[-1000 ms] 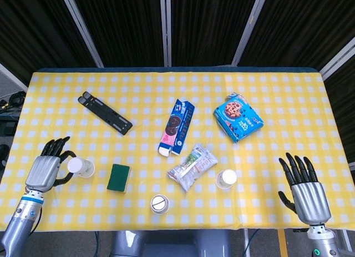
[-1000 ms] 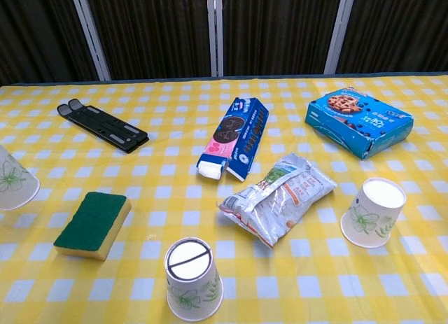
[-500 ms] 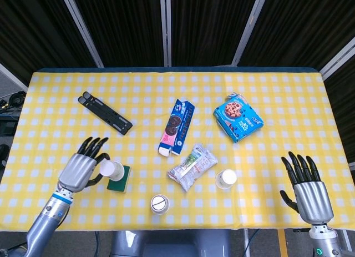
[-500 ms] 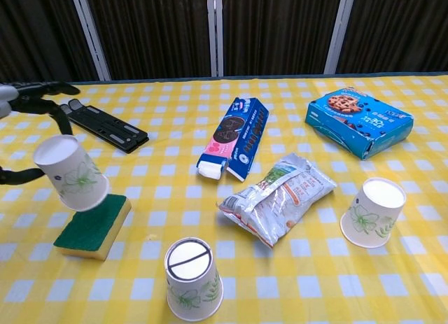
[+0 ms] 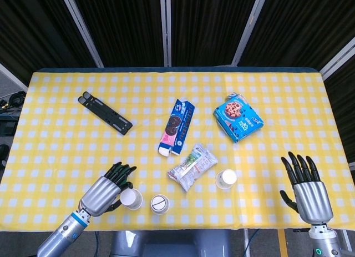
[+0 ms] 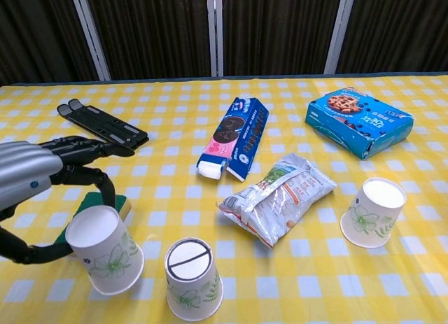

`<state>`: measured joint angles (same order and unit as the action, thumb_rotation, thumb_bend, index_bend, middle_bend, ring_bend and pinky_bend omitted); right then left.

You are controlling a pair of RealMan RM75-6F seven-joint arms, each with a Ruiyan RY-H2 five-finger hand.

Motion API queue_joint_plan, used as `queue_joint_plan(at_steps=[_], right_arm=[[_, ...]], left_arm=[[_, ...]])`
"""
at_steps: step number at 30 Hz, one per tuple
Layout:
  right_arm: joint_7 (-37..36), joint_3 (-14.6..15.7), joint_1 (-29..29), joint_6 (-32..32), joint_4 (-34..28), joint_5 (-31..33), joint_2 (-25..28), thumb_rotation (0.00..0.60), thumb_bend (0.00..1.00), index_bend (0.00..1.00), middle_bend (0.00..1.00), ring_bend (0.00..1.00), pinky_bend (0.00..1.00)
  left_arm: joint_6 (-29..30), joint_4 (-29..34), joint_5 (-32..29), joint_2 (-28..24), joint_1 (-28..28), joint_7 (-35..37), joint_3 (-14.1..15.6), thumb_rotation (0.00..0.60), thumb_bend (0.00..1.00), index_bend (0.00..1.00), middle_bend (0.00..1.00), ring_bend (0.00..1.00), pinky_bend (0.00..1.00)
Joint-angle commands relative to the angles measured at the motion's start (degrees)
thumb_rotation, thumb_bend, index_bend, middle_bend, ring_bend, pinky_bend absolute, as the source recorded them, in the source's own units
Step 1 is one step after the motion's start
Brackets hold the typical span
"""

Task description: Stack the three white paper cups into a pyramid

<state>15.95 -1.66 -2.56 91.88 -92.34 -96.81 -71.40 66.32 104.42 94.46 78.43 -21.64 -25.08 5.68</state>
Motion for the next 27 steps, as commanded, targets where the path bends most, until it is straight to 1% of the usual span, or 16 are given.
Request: queue_joint_plan(at_steps=[1,7,15,23,26,27], right_arm=[[0.0,0.0,0.0,0.0,0.0,0.0,0.0,0.6,0.13,0.05,0.0,0.0,0.0],[0.1,0.0,0.0,-0.1,0.1,0.0,-0.1,0.6,0.13,0.05,0.0,0.0,0.0],[0.0,0.0,-0.1,-0.3,0.2,0.1,-0.1,0.6,0.13,0.05,0.0,0.0,0.0],[-0.2,-0.1,-0.1,-0.3,0.1,0.3,0.0,0.6,0.13,0.05,0.0,0.0,0.0],[-0.2,-0.1,-0.1,-0.4,0.1,0.4,0.0,0.6,0.13,0.05,0.0,0.0,0.0],[-0.2,0.0,-0.1,-0.5,0.1,0.3,0.0,0.6,0.13,0.05,0.0,0.0,0.0]], left_arm=[[0.3,-0.6,1.1,0.4,0.6,-0.3,1.1,0.6,0.37,0.42,0.0,0.0,0.0],[0.2,-2.1,1.4,1.8,1.1,-0.6,1.8,0.6,0.37,0.42,0.0,0.0,0.0],[-0.6,-3.1,0.5,3.0,0.8,-1.0,1.1,0.6,0.37,0.4,0.0,0.0,0.0],[-2.4,-3.6,-0.3,4.4,0.2,-1.5,1.1,0.6,0.37,0.39,0.0,0.0,0.0],[-2.3,-3.6,-0.2,4.5,0.2,-1.5,1.2,0.6,0.35,0.34,0.0,0.0,0.0],[-2.3,-3.6,-0.2,4.5,0.2,-1.4,1.2,0.6,0.33,0.31,0.0,0.0,0.0]])
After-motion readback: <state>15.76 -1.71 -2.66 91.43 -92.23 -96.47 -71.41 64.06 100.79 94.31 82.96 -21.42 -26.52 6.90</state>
